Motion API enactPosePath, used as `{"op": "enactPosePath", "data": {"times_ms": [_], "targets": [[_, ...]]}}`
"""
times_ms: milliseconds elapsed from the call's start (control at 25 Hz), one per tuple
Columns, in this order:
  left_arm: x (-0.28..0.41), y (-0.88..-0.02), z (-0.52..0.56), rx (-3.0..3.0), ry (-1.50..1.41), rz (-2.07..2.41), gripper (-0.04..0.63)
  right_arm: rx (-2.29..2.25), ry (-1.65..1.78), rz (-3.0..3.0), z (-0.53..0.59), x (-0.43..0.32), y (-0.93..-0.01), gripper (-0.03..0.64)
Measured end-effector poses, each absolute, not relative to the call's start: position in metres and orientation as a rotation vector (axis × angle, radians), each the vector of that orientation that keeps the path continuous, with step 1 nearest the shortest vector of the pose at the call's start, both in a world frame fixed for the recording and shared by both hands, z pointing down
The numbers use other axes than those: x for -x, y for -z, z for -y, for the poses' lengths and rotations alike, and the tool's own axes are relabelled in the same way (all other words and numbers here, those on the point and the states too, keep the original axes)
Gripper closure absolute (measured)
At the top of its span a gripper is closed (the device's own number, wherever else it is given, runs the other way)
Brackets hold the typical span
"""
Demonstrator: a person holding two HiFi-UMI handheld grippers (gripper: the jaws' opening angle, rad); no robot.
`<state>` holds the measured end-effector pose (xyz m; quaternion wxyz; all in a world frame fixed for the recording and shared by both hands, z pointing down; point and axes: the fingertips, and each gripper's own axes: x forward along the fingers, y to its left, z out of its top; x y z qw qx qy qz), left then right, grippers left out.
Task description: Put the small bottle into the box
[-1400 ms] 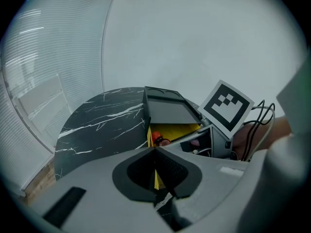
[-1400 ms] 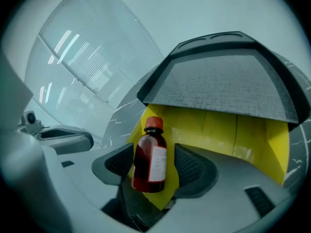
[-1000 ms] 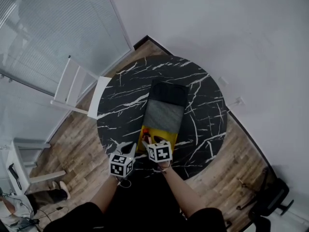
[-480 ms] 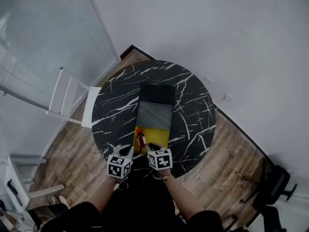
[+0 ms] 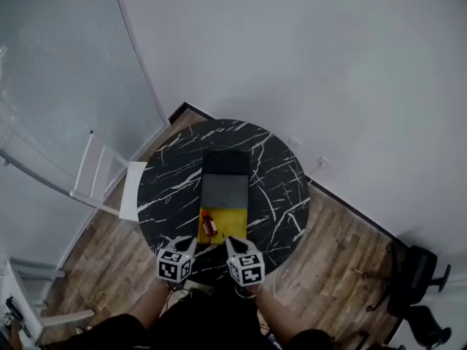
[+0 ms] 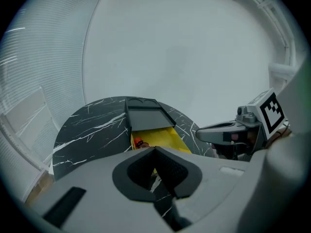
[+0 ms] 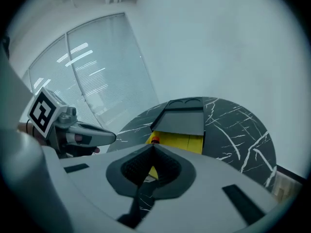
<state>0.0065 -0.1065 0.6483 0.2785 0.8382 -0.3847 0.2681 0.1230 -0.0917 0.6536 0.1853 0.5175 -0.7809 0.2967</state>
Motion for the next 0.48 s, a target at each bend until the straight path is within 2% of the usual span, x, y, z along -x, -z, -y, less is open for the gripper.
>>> {"op": "enactPosePath", "data": {"times_ms": [480], "targets": [[0.006,-0.552,0.091,-2.510,-0.578,1.070,0.597,-1.780,-0.526,2.208,0.061,-0.126,-0.543,0.620]]}}
